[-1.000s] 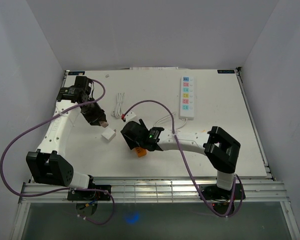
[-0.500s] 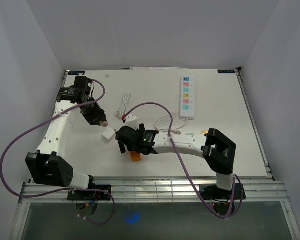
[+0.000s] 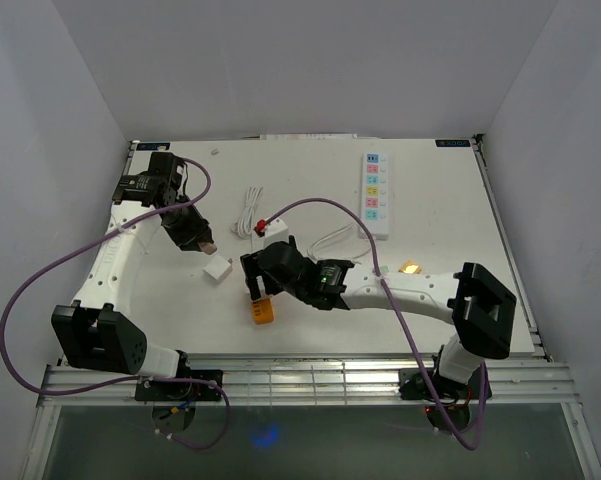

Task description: Insert the plug

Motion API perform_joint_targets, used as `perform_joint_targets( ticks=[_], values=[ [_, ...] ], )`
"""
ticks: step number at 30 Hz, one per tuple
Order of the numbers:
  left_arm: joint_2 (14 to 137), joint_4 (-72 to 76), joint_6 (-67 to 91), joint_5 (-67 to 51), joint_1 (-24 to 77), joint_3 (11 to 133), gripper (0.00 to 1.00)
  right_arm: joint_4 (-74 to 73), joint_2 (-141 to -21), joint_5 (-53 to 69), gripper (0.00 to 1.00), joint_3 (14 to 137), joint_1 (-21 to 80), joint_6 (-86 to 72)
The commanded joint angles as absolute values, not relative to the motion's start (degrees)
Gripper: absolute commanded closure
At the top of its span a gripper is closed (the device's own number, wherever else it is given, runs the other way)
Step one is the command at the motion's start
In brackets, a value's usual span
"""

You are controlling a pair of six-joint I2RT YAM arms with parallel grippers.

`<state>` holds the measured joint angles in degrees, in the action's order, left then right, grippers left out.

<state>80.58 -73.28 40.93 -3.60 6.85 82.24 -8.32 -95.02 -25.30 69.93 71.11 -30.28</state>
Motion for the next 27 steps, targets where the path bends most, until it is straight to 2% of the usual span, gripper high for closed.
perform_joint_targets(
  ticks=[1,2,4,5,6,10,18,21,27],
  values=[
    [79.7,-72.3,40.2,-2.9,6.5,83.7,1.0,-1.3,-90.7,-22.6,0.23,65.8,68.0,-23.0],
    [79.7,-72.2,40.2,-2.9,6.6,83.7,1.0,1.2,-89.9,-20.1,0.29,65.1,67.3,-21.1],
    [79.7,-72.3,40.2,-3.1,6.6,83.8,1.0,3.9,-88.6,-14.4,0.51,63.0,65.7,-18.9],
    [79.8,-72.3,40.3,-3.0,6.6,83.8,1.0,5.7,-88.5,-12.8,0.56,62.8,65.3,-17.2],
    [79.8,-72.2,40.2,-3.1,6.6,83.8,1.0,6.4,-88.6,-11.1,0.67,62.8,65.0,-16.1],
    [80.0,-72.2,40.3,-3.3,6.6,83.8,1.0,6.3,-90.8,-6.4,0.85,65.0,64.9,-12.9],
    [80.0,-71.8,40.3,-3.5,6.5,83.7,1.0,9.2,-92.3,-0.7,0.88,63.5,64.9,-12.3],
    [80.2,-71.5,40.2,-3.9,6.6,83.3,1.0,9.2,-93.9,-1.4,0.92,61.4,64.9,-13.9],
    [80.3,-70.6,39.8,-4.6,6.6,82.4,1.0,11.4,-95.1,-3.4,0.92,56.5,65.0,-17.2]
  ],
)
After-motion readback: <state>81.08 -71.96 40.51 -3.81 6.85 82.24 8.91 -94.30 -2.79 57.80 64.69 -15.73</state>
